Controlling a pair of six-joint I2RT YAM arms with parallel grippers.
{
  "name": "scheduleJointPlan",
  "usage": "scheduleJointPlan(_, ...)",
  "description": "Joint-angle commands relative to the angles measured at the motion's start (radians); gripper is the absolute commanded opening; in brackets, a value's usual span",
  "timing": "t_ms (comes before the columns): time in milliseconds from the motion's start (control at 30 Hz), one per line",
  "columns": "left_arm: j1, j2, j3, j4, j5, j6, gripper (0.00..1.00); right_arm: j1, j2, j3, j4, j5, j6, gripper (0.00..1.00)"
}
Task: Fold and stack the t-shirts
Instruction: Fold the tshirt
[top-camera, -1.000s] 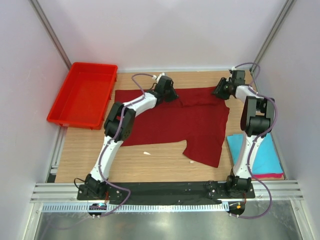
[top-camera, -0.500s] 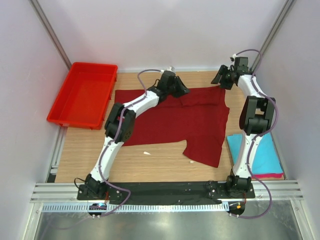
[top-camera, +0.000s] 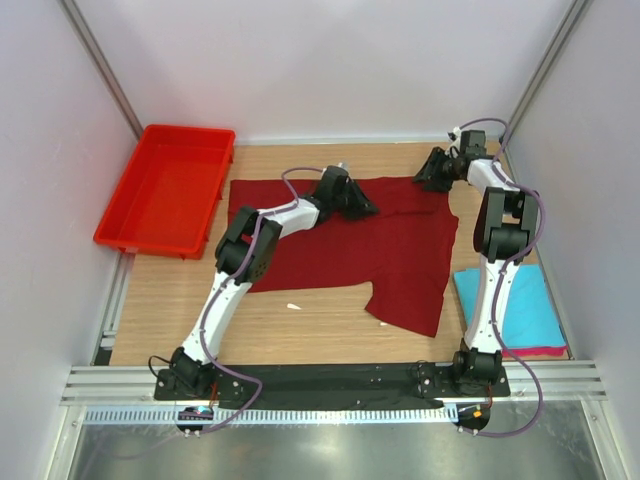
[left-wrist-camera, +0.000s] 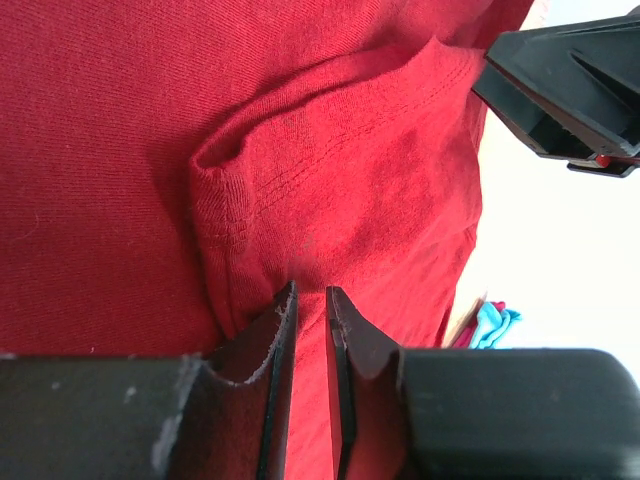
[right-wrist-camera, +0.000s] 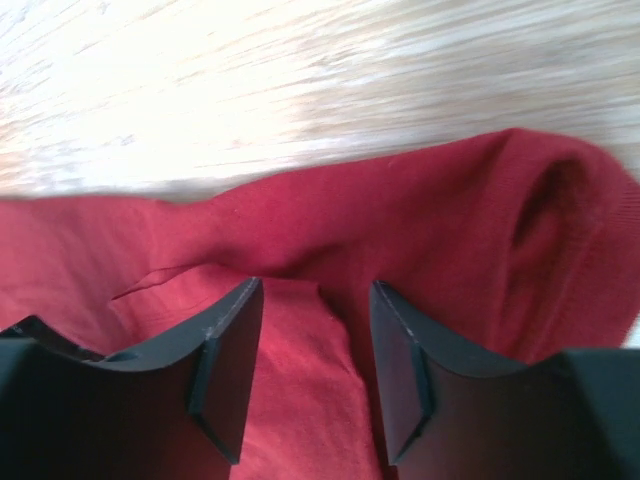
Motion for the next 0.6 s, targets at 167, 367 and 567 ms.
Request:
scheduleJointPlan(167,-0.006,-0.025,-0.014,-0.039,0.013,0.016,0.19,0.005,-0.004,-0.014,0.107,-0.110,0.069,0.46)
scheduleJointPlan(367,-0.006,-0.020,-0.006,-0.051,0.010,0.018,0.19,0.002,-0.003,-0.019,0.160,-0.123,0.129,0.35)
scheduleJointPlan(567,-0.006,-0.020,-0.005,-0.057,0.008,0.021,0.19,0.002,-0.045,-0.016,0.213,-0.131,0.169,0.03)
